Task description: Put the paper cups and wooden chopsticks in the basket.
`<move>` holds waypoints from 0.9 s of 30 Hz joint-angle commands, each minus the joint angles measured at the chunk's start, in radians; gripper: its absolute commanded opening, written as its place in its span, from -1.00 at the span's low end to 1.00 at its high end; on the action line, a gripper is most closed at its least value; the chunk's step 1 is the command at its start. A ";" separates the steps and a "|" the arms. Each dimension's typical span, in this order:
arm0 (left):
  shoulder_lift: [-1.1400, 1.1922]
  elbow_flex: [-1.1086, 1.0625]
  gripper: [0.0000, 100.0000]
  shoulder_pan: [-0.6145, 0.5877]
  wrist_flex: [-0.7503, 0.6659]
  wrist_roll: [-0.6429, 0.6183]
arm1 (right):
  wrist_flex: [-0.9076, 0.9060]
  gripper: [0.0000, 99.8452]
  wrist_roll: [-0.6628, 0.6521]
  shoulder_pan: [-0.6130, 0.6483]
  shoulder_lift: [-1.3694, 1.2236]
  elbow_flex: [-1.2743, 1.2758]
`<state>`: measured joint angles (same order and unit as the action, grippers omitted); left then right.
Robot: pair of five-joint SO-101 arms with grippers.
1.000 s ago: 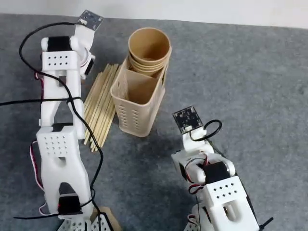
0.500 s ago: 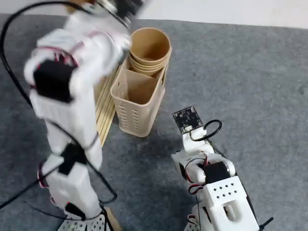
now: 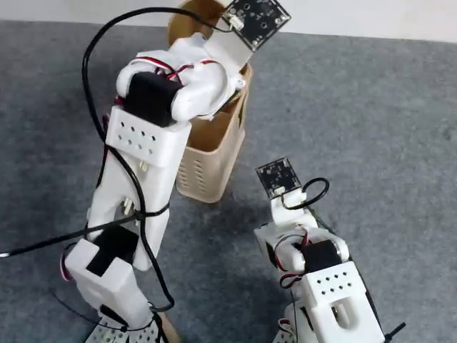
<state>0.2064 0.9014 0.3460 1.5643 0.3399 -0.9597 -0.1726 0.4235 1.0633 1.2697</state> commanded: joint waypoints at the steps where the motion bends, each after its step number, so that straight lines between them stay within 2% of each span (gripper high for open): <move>1: -0.030 -0.010 -0.99 0.015 0.012 -0.034 | 0.015 -0.38 -0.005 0.005 0.015 -0.002; 12: -0.025 -0.018 -0.99 0.087 0.101 -0.057 | 0.015 -0.38 -0.005 0.005 0.015 -0.002; 19: 0.122 -0.062 -0.99 0.094 0.109 -0.057 | 0.015 -0.38 -0.005 0.005 0.015 -0.002; 24: 0.160 0.110 -0.98 0.071 0.109 -0.057 | 0.015 -0.38 -0.005 0.005 0.015 -0.002; 27: 0.160 0.231 -0.81 0.070 0.110 -0.057 | 0.015 -0.38 -0.005 0.005 0.015 -0.002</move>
<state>0.3629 0.9935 0.4273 1.6717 0.2969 -0.9597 -0.1726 0.4235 1.0633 1.2697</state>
